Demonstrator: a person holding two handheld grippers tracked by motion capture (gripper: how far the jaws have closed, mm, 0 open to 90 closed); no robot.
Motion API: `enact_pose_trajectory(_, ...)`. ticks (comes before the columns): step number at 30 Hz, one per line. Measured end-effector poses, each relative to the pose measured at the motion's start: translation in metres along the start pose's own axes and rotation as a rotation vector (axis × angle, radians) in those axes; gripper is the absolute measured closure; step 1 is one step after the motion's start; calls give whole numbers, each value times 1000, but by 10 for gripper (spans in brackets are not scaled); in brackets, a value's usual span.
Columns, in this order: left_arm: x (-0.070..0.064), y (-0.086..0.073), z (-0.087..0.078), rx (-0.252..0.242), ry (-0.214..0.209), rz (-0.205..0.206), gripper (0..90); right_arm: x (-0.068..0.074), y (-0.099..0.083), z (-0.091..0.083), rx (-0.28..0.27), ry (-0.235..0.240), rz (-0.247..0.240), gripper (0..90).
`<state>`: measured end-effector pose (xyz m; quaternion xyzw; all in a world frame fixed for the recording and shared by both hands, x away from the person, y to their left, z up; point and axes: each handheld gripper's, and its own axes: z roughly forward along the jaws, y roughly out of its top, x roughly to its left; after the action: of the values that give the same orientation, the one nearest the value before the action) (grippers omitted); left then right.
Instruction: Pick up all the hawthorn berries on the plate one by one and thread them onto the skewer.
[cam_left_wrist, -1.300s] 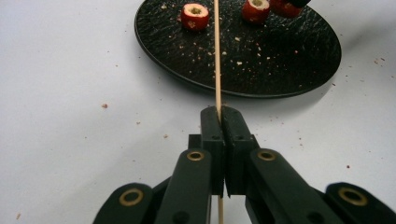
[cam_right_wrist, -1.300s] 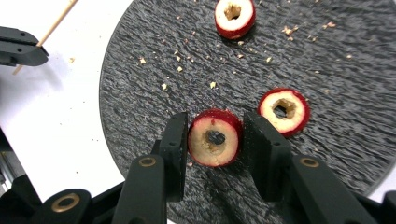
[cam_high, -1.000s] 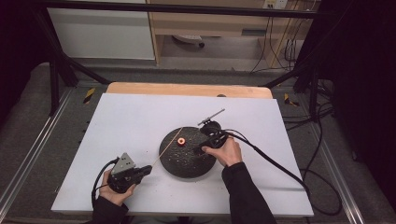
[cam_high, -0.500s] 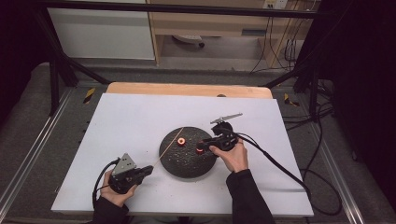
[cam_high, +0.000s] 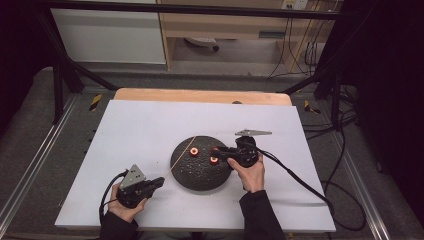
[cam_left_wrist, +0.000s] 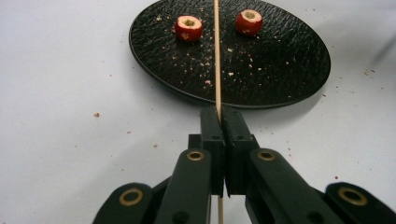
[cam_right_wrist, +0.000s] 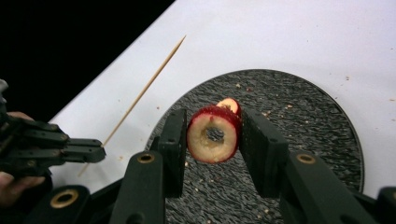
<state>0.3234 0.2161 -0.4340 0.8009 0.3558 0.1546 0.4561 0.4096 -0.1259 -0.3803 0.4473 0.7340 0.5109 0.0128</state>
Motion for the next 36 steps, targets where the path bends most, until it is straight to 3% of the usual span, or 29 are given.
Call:
enact_pose_trajectory(11,-2,0,1,-10,3,-4,882,-2,-8,0,-159,40,62,627)
enact_pose_trajectory(21,-5,0,0,-25,4,-9,882,-1,0,-4,-308,75,110,628)
enact_pose_trajectory(36,-9,2,1,-50,5,-13,882,-5,8,-1,-468,91,171,628)
